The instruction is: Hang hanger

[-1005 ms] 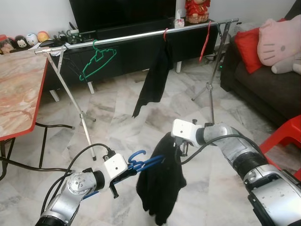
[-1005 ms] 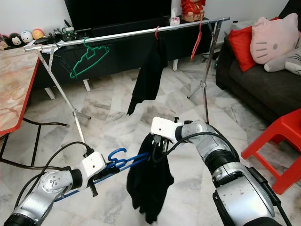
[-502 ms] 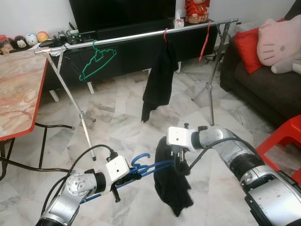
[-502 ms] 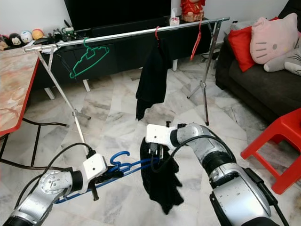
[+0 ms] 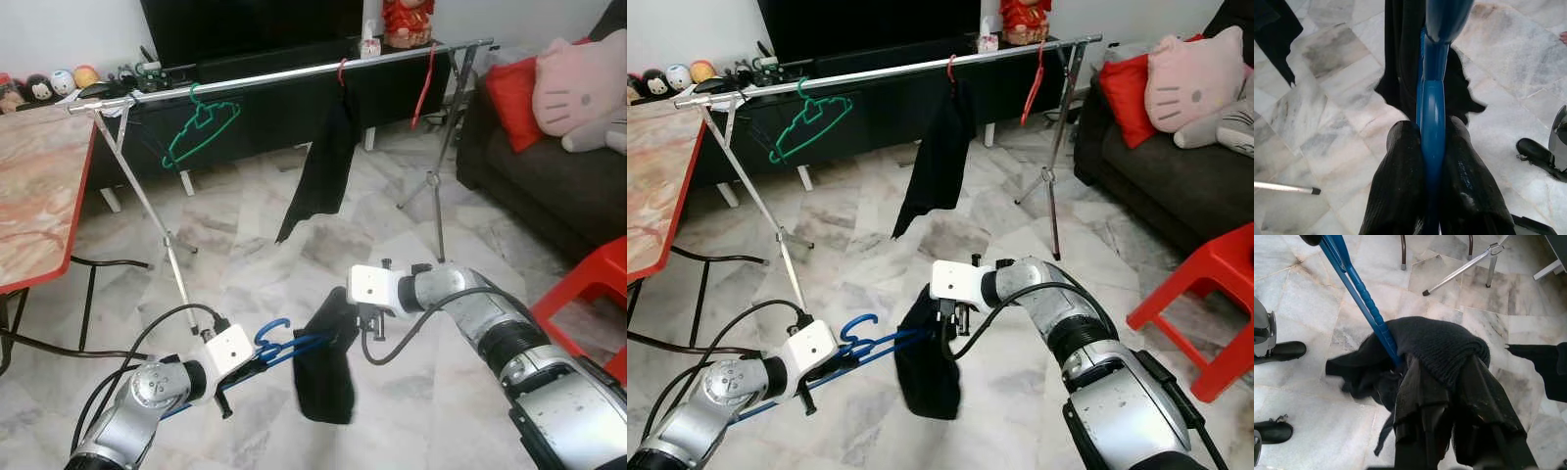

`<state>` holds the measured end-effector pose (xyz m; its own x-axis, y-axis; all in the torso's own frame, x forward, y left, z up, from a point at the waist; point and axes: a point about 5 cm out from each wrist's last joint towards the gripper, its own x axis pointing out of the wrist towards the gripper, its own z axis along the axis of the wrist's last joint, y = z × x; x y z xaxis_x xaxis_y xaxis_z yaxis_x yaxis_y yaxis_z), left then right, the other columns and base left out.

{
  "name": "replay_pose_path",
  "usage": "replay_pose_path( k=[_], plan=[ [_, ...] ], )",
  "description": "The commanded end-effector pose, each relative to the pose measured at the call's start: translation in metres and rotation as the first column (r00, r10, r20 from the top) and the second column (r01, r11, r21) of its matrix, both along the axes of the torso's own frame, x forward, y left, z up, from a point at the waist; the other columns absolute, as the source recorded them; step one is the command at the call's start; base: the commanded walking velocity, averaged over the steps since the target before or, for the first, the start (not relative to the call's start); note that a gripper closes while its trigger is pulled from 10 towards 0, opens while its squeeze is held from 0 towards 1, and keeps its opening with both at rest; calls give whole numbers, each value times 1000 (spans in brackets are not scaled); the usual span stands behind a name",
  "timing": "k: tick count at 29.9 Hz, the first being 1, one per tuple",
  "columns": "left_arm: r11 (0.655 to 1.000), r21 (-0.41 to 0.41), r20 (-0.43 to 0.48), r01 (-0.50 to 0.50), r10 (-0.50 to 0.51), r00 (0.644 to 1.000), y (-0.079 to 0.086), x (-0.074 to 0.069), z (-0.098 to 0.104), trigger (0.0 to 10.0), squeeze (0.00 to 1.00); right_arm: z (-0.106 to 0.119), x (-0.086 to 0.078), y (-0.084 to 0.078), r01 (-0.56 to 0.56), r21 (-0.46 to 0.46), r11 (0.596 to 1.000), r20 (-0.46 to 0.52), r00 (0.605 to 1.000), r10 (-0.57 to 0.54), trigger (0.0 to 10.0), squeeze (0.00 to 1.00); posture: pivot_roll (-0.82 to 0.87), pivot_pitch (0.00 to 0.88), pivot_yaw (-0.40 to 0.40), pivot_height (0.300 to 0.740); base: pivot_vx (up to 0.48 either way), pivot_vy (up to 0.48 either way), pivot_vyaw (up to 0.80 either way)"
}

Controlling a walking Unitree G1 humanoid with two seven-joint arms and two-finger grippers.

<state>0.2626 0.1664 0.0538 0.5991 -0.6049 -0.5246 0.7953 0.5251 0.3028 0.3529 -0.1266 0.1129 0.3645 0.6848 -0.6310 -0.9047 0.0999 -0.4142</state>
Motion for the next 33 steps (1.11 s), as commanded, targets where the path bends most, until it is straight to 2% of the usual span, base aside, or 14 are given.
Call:
replay_pose_path(
  k=[1,6,11,15,16,26,28,33],
  plan=[
    [1000,1,8,-25,25,1000,4,-1,0,10000,0,9,4,3,-10,17,1000,27,1000,9,10000,0,-115,0,30,740,0,0,0],
    [998,-65,34,-27,29,999,-3,2,7,10000,0,7,2,7,-33,24,999,17,999,33,10000,0,-112,0,29,740,0,0,0],
    [997,-68,36,-28,30,999,-3,2,8,10000,0,7,2,7,-34,24,999,17,999,33,10000,0,-112,0,29,740,0,0,0],
    [963,-269,43,-11,23,999,-11,4,28,10000,0,6,1,9,-42,30,999,12,999,41,10000,0,-112,0,29,740,0,0,0],
    [961,-278,43,-2,15,999,-10,3,30,10000,0,6,1,9,-42,29,999,11,999,42,10000,0,-112,0,29,740,0,0,0],
    [963,-252,12,91,-91,996,-5,-6,33,10000,0,5,-2,10,-81,19,997,-9,997,81,10000,0,-107,0,28,740,0,0,0],
    [966,-215,0,140,-143,990,-7,-9,32,10000,0,6,-4,10,-116,10,993,-20,993,116,10000,0,-109,0,27,740,0,0,0],
    [965,-199,-4,171,-175,985,-10,-10,31,10000,0,8,-9,9,-212,-11,977,-49,976,211,10000,0,-112,0,27,740,0,0,0]
  ],
)
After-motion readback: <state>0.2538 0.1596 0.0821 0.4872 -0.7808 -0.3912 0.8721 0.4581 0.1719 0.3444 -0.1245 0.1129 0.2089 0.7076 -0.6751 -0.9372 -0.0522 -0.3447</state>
